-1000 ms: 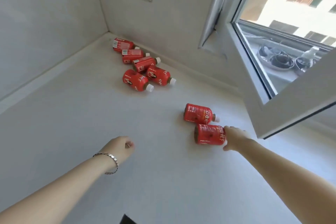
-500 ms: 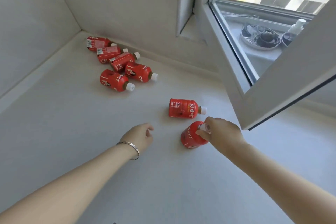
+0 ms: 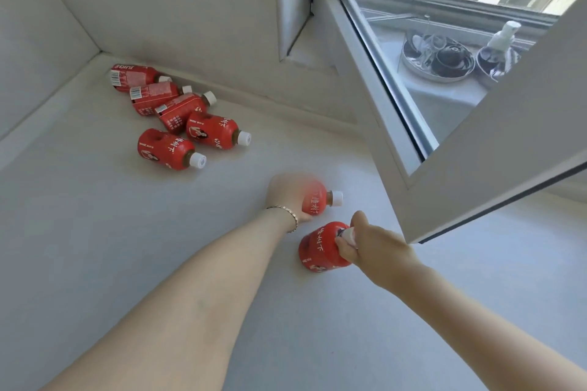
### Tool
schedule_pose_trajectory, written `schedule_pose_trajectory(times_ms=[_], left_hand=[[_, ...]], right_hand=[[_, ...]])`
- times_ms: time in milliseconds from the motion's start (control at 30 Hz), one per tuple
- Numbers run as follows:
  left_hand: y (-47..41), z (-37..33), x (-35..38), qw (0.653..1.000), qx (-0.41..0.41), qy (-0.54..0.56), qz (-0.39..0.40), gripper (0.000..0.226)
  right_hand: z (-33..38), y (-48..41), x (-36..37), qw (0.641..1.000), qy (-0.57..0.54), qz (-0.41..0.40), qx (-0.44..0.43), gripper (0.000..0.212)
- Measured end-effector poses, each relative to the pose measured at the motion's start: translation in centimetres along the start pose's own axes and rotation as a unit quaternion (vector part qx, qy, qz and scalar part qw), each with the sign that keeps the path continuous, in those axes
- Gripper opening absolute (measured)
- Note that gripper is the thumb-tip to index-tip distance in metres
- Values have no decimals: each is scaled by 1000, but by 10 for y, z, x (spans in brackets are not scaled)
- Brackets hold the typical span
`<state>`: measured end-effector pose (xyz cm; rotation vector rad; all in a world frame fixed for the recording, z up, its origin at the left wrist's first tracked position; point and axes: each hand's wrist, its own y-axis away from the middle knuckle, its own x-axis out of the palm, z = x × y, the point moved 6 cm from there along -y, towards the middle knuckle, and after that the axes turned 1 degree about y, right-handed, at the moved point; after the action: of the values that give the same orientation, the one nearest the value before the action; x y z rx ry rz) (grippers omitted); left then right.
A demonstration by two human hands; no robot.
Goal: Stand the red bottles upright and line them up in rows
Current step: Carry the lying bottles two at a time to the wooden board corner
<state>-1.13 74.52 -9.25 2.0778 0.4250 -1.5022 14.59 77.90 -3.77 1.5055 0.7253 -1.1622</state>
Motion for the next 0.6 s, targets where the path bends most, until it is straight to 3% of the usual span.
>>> schedule_pose_trajectory(times_ms=[33,67,100,167,233,267,367,433,500,600], left_hand=[[1,3,-3,999,-7,35,-12,77],[4,8,-5,996,-19,77,-26,75],[10,16,-6,988,-45,137,-48,75],[29,37,-7,937,-121,310,-105,78],[55,54,-10,869,-167,434,-167,79],[68,60,-10,858,-182,447,-175,80],[94,72,-15,877,-182,421,-142,76],[100,77,-23,902,-176,371,-131,56],[97,79,-38,936,-175,276,-127,42],[93,68,-60,977,-133,124,-111,38]], right_hand=[[8,-3,2,994,76,26,-74,60],[11,-2,-1,989,97,52,-95,61],[13,-5,-4,993,63,76,-57,57],[16,-5,-8,994,-94,31,38,46],[19,-12,-5,990,-120,-6,76,35],[25,-15,-4,992,-100,-12,72,37],[31,-18,-3,980,-180,-16,82,37],[32,-18,-6,976,-197,-23,92,37],[32,-18,-6,973,-202,-26,104,36],[34,-16,-9,969,-216,-29,119,30]])
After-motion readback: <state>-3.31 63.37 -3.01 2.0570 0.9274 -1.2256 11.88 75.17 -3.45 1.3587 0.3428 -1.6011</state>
